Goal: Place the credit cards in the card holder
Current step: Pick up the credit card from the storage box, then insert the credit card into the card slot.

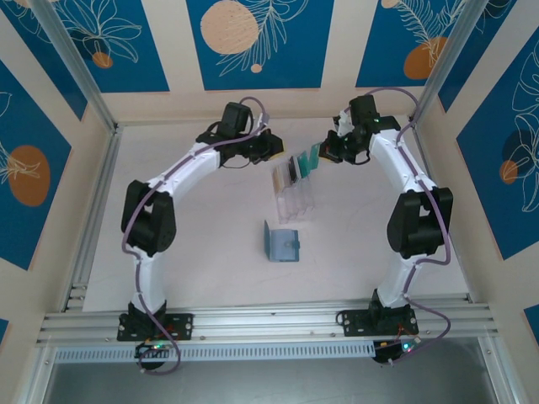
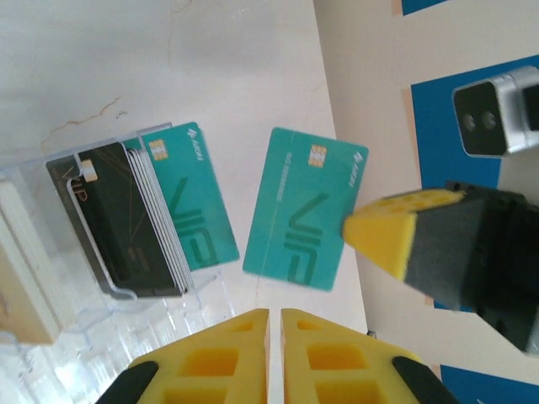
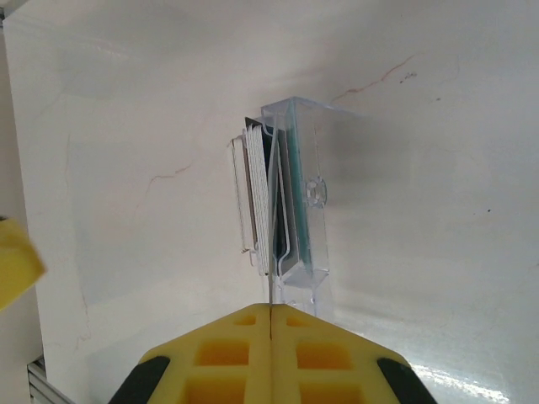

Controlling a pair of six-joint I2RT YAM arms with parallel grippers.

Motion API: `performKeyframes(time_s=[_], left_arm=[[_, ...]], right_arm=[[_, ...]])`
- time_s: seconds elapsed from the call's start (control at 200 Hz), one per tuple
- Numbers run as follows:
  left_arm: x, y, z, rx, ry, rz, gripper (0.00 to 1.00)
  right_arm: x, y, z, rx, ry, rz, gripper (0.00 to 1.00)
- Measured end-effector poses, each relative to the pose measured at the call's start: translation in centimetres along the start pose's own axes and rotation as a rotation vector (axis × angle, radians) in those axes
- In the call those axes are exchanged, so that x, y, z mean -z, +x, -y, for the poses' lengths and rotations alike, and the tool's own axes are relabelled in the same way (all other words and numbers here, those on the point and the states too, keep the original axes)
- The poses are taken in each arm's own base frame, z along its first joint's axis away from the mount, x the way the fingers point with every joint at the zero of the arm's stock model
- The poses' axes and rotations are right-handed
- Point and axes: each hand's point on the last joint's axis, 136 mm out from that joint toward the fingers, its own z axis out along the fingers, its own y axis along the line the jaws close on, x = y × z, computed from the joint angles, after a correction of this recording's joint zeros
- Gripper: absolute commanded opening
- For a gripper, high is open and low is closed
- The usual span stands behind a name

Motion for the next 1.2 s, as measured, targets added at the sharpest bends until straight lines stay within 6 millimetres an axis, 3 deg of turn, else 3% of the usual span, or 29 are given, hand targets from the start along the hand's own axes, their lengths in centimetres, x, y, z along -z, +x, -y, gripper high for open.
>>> performKeyframes(time_s=[0.195,0.455,0.695,0.82,0.945,1.1,1.2], left_arm=[[2.6,2.4,-0.6,-0.042,-0.064,0.000,0.24],[5.9,6.9,-2.5,-0.099,-0.185,-0.044,0.34],[5.3,11.6,-4.0,-0.159,-0.268,-0.155,0.44],[4.8,14.1,-4.0,-0.212,-0.309,-0.221,0.44],[4.3,15.9,-4.2,-0.257,-0.336,-0.270,0.43],[3.8,17.8,-6.1,-0.276,-0.405,-0.337,0.43],[4.0,18.6,-7.6,-0.280,-0.459,-0.367,0.43]], right_arm=[[0.4,0.2,0.1,0.004,0.015,0.018,0.00],[2.9,1.1,-1.1,0.033,-0.002,0.068,0.00],[3.2,2.9,-1.3,0.038,-0.012,0.052,0.00],[3.1,5.5,-1.4,0.045,-0.019,0.018,0.00],[3.1,9.5,-1.7,0.056,-0.037,-0.037,0.00],[2.9,14.8,-1.9,0.076,-0.037,-0.121,0.00],[3.2,17.1,-2.3,0.092,-0.044,-0.150,0.00]])
